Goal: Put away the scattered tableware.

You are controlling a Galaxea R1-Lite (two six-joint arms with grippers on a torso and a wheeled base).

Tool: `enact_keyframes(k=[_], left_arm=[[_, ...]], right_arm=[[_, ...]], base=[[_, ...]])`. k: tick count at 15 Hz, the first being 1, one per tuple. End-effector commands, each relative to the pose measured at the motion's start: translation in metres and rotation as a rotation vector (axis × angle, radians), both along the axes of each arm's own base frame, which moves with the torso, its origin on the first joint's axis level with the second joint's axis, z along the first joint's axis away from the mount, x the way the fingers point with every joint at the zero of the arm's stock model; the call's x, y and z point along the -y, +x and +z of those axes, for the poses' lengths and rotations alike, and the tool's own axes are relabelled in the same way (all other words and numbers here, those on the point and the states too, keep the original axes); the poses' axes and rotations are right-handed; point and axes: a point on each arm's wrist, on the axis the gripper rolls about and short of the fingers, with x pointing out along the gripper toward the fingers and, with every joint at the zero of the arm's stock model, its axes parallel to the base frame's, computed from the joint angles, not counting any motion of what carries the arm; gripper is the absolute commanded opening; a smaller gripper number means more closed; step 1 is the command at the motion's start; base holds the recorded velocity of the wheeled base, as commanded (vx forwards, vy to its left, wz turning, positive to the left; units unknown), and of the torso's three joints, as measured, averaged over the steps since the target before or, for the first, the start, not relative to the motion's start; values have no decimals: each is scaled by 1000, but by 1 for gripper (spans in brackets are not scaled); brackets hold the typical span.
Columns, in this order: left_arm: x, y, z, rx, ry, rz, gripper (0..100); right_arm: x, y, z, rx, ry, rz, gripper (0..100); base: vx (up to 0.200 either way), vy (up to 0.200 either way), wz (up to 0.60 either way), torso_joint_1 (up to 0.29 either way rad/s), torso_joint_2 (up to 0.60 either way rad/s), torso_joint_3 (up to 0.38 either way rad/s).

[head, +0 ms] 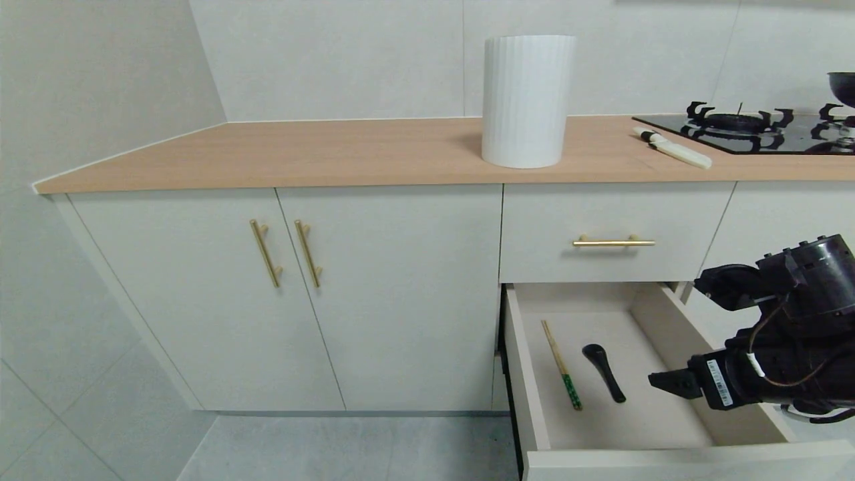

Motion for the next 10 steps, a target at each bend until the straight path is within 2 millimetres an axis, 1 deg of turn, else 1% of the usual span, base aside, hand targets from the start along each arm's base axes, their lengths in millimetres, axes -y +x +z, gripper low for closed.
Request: enact_keyframes(k=[1, 3, 6, 8, 10], left_arm=[[0, 0, 0, -1, 0, 1, 100], [0, 0, 0, -1, 0, 1, 100], [0, 0, 0, -1, 0, 1, 100], [0, 0, 0, -1, 0, 1, 100], [0, 0, 0, -1, 0, 1, 100]], right_arm=[[-2, -1, -1, -5, -2, 11, 100], [-6, -3, -6, -25, -11, 32, 100], [-15, -14, -13, -98, -42, 91, 100], [-24, -26, -22, -194, -104, 176, 100], [-26, -35, -30, -248, -146, 263, 100]], base=[[0, 0, 0, 0, 0, 0], [0, 0, 0, 0, 0, 0], [0, 0, 0, 0, 0, 0], [0, 0, 0, 0, 0, 0], [0, 0, 0, 0, 0, 0]])
